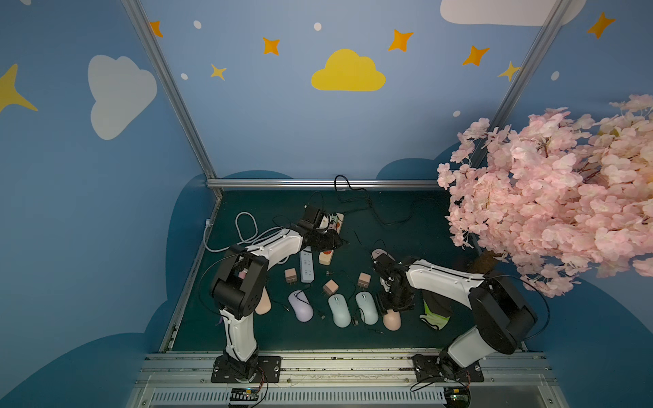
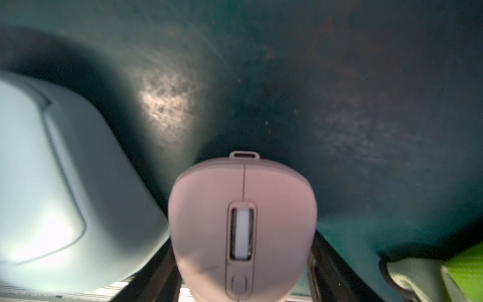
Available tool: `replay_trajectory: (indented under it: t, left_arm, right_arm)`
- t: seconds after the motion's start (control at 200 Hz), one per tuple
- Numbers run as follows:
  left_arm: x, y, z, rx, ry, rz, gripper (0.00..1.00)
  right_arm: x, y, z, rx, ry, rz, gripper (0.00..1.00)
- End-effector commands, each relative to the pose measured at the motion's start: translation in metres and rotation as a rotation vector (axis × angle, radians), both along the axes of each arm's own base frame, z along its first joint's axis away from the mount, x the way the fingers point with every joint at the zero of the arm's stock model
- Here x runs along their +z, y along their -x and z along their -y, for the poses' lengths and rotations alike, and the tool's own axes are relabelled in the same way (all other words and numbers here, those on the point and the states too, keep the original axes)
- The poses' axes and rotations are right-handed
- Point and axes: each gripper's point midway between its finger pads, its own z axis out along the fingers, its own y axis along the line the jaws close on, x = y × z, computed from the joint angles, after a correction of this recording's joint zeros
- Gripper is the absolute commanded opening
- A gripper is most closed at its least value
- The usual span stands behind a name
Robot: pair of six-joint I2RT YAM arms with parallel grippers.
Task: Unplug the wireless mouse
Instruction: Place the mouse at the center of the board.
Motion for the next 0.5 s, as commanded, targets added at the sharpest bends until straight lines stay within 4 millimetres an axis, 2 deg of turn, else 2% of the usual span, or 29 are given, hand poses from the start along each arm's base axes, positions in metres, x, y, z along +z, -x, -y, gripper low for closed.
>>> replay_trajectory:
  t: [0.0, 0.145, 0.3, 0.42, 0.496]
  left_arm:
    - [0.002, 0.001, -0.013, 0.018, -0.047, 0.016, 0.62]
    - [0.010, -0.006, -0.031, 0.048, -0.135, 0.072, 0.72]
    - [0.023, -0.019, -0.041, 0.036, -0.226, 0.122, 0.81]
    - [0.032, -0.031, -0.042, 0.018, -0.283, 0.142, 0.86]
    - [0.036, -0.040, -0.043, 0.014, -0.324, 0.147, 0.87]
  right_arm:
    - [0.024, -0.012, 0.000, -0.010, -0.007, 0.078, 0.70]
    - [0.058, -0.031, -0.002, -0.016, -0.047, 0.219, 0.70]
    - [0.093, -0.057, -0.024, -0.025, -0.176, 0.359, 0.69]
    - [0.110, -0.076, -0.039, -0.051, -0.239, 0.415, 0.69]
    - [0.113, -0.085, -0.045, -0.057, -0.257, 0.421, 0.69]
